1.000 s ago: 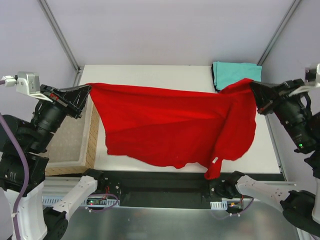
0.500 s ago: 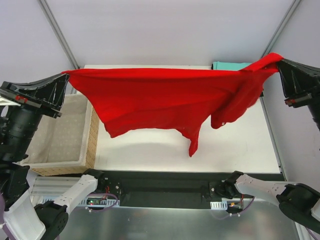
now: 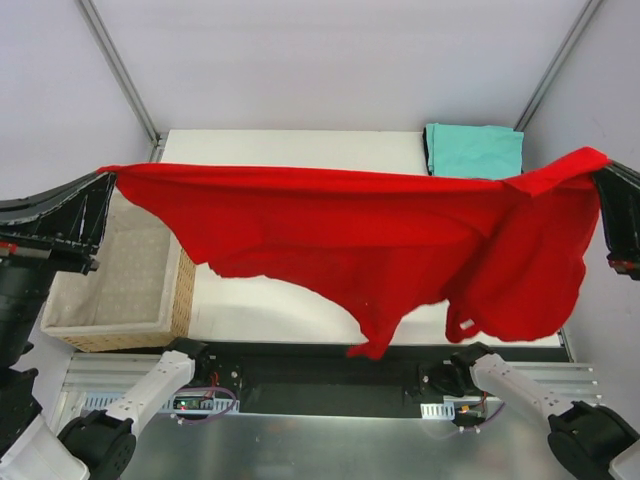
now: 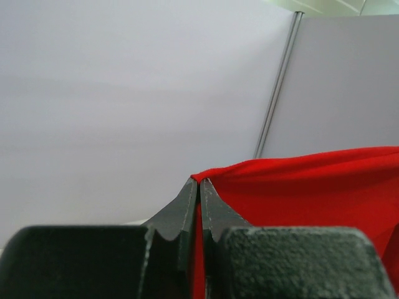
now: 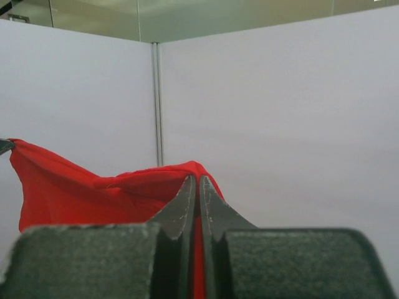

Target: Fold and stack the t-shirts

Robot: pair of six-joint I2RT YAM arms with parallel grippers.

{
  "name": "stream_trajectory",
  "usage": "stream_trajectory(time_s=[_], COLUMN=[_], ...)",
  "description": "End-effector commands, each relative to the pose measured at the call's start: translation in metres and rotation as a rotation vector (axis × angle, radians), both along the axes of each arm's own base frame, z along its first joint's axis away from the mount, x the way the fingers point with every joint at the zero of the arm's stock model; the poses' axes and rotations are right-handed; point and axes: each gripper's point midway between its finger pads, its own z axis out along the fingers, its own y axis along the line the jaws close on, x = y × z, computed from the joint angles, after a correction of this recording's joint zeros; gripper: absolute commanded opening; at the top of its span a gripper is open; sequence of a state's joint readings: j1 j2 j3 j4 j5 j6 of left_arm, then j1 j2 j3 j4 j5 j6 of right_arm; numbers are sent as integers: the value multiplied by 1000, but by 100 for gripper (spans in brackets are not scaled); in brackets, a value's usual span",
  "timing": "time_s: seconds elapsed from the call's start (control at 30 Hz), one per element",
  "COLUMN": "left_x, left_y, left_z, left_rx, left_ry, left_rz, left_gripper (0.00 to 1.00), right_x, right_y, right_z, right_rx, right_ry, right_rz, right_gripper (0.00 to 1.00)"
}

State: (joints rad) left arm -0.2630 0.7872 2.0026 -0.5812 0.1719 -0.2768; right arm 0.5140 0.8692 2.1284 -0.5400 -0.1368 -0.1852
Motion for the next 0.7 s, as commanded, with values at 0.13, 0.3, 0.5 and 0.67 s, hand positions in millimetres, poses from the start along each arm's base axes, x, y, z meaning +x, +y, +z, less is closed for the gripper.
stream_trajectory(time_s=[0.13, 0.3, 0.5, 0.67], left_x=[-29, 9, 94, 172], left_y=[19, 19, 25, 19], left_z=[23, -7, -90, -190], left_rx=[-50, -14, 44, 86], left_ry=[-114, -16, 196, 410], left_rz=[53, 113, 276, 362], left_gripper=[0, 0, 0, 0], right_x=[-28, 46, 152, 249], right_y=[0, 24, 53, 72], right_z=[37, -2, -76, -184], right_rx=[80, 37, -14, -89], right_ry=[-133, 41, 271, 552], right_rz=[-15, -15, -48, -123], right_gripper=[1, 1, 1, 0])
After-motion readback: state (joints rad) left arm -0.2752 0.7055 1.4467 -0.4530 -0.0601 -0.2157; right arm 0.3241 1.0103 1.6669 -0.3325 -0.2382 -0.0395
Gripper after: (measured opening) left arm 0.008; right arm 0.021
